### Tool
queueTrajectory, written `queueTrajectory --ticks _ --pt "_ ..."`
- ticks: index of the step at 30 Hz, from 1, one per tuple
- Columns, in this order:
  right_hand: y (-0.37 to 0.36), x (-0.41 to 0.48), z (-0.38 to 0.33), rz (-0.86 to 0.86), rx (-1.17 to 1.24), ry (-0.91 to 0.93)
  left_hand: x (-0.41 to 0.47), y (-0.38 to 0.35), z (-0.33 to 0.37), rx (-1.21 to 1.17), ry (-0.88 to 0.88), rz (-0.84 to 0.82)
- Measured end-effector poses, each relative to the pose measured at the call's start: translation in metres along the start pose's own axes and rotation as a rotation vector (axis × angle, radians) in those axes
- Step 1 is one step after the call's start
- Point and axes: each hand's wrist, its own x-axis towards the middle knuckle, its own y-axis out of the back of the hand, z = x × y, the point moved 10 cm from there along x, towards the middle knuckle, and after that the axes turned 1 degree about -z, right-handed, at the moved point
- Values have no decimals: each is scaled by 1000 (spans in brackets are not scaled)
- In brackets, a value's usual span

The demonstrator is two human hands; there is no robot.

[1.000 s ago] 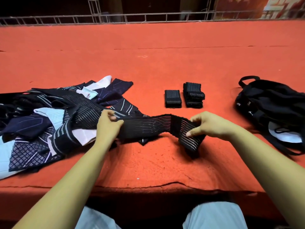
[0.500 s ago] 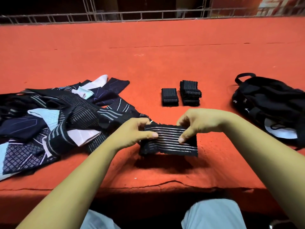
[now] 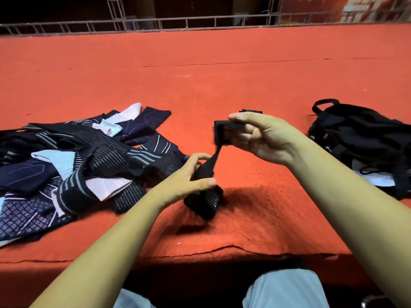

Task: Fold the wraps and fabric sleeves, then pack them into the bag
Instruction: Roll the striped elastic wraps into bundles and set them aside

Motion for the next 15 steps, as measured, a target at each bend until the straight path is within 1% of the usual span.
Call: queueTrajectory --ticks 1,2,3,4,6,7,8,9,11,13,15 --pt "-9 0 -2 -58 29 10 1 -5 2 -1 -2 -13" --pt "-15 0 -6 -93 20 35 3 -12 3 -53 0 -35" --pt "-18 1 -10 -90 -27 79 5 -19 3 -165 4 -52" --pt "-17 3 -16 -52 -108 141 7 -26 3 -321 9 -78" --pt "-12 3 -34 98 -283 284 6 -40 6 -691 39 -158" --pt "-9 2 -44 177 -338 352 5 -46 9 -846 49 -212" --pt "-5 1 -54 244 -374 409 3 -52 10 -946 51 -260" --pt "-2 -1 -63 300 -406 459 1 -57 12 -1003 47 -293" --pt "2 -3 -77 360 -499 529 1 -67 10 -1005 54 -303" --pt "3 2 -78 354 -619 545 2 -78 2 -966 92 -264" --pt "7 9 -64 334 -739 520 4 -85 -11 -1000 138 -217"
